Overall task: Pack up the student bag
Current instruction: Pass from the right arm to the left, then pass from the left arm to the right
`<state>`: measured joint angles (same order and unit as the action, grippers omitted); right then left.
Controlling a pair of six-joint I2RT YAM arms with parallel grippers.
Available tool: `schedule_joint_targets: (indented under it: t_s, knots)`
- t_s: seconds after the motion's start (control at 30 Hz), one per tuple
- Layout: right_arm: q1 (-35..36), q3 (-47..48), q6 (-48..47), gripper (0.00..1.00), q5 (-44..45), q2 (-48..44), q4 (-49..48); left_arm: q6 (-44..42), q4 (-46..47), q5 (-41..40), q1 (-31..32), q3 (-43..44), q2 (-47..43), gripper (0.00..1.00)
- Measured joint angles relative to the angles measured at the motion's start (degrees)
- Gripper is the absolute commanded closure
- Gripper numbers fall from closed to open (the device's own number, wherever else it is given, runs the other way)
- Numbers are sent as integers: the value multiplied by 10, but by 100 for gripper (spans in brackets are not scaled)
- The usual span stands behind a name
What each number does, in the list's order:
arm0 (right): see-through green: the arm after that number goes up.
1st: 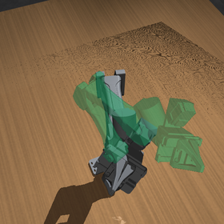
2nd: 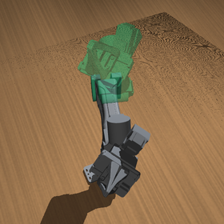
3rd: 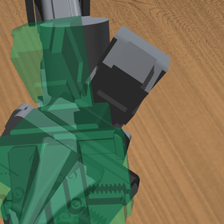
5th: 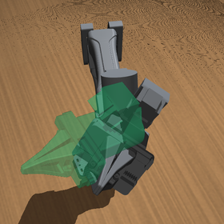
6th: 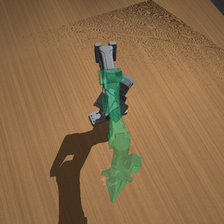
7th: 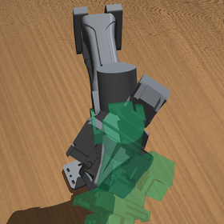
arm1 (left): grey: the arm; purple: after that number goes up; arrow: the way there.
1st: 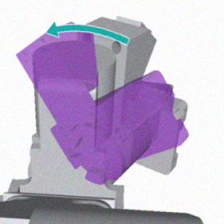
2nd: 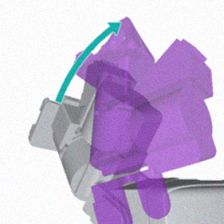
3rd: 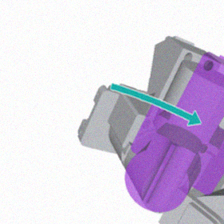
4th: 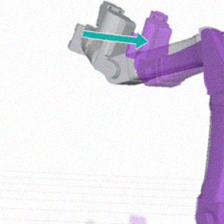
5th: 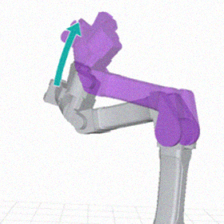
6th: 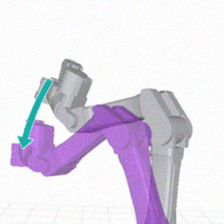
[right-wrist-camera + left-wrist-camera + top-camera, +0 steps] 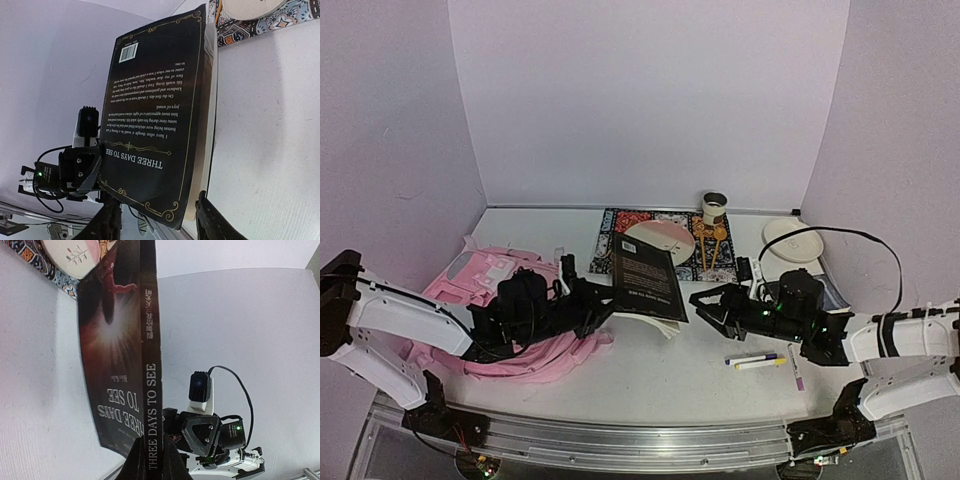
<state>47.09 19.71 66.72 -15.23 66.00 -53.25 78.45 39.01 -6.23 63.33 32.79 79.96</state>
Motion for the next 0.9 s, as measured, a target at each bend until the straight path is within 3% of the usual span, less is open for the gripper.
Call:
schedule_joint_targets:
  t_s: [0.33,0.6,0.9]
  knots:
    - [87,17,59,3,120,52,-57,-22,1,-86,0,-3,-46,100]
    - [118,33,94,2,135,142,-166,-19,1,-126,0,-2,-46,100]
    - [120,117,103,2,127,229,-198,0,2,-130,0,19,-29,100]
